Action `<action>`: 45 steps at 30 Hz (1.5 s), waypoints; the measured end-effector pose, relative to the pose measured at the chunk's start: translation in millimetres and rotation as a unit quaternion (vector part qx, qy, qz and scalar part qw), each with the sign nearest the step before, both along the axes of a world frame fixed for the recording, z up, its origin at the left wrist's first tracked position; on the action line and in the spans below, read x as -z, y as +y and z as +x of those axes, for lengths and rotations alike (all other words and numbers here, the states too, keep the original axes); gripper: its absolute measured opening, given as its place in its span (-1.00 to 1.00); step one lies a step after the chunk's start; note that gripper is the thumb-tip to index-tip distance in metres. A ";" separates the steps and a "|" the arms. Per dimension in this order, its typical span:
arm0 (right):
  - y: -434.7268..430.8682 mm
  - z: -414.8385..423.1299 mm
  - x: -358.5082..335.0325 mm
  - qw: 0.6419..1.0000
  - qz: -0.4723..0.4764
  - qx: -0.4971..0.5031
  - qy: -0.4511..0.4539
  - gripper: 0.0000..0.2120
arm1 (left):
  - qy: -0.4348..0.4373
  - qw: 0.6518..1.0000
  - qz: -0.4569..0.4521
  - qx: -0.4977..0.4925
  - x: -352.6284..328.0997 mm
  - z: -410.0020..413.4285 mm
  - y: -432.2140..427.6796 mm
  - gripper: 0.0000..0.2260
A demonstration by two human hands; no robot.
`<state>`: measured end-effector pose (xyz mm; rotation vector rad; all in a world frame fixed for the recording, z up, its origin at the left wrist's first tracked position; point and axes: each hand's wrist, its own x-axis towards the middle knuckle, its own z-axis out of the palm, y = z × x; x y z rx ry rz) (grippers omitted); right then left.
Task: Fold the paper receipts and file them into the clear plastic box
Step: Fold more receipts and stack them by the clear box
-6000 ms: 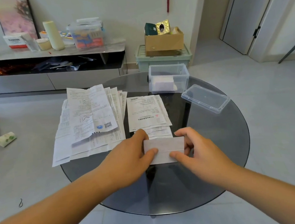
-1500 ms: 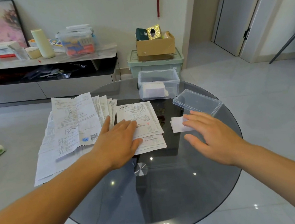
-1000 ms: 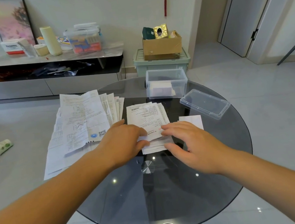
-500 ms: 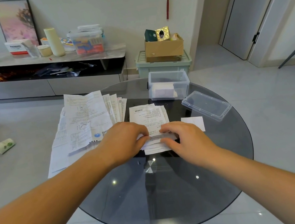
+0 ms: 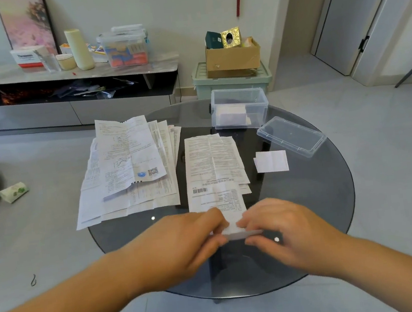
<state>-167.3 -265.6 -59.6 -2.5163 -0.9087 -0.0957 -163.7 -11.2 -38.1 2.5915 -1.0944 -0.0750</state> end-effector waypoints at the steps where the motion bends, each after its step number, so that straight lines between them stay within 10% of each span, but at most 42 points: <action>1: -0.4 -6.0 2.4 1.000 -0.007 -0.015 -0.020 -0.78 | -0.010 1.000 0.001 -0.002 3.6 -4.2 2.3 -0.70; 8: 5.7 -24.1 -4.6 0.998 0.016 -0.003 -0.054 -0.81 | -0.011 0.998 -0.034 -0.050 4.5 -13.6 6.1 -0.62; 14: 21.6 -5.7 -8.8 0.972 0.138 0.139 0.128 -0.94 | 0.107 0.969 -0.096 -0.203 0.1 1.8 -0.3 -0.74; 20: 33.2 9.4 -2.7 0.949 0.128 0.233 0.171 -0.49 | 0.122 0.952 -0.095 -0.264 2.8 18.3 -6.6 -0.50; 28: 37.6 3.8 5.1 0.971 -0.054 0.227 0.057 -0.50 | 0.090 0.969 -0.010 -0.229 11.4 21.5 -9.8 -0.30; 38: 19.0 10.7 -0.7 0.970 -0.071 0.201 0.115 -0.58 | 0.159 0.964 0.027 -0.212 2.0 28.9 0.8 -0.47; 45: 18.6 12.9 -5.9 0.976 -0.058 0.159 0.136 -0.64 | 0.054 0.986 0.035 -0.151 -0.1 25.4 -5.1 -0.52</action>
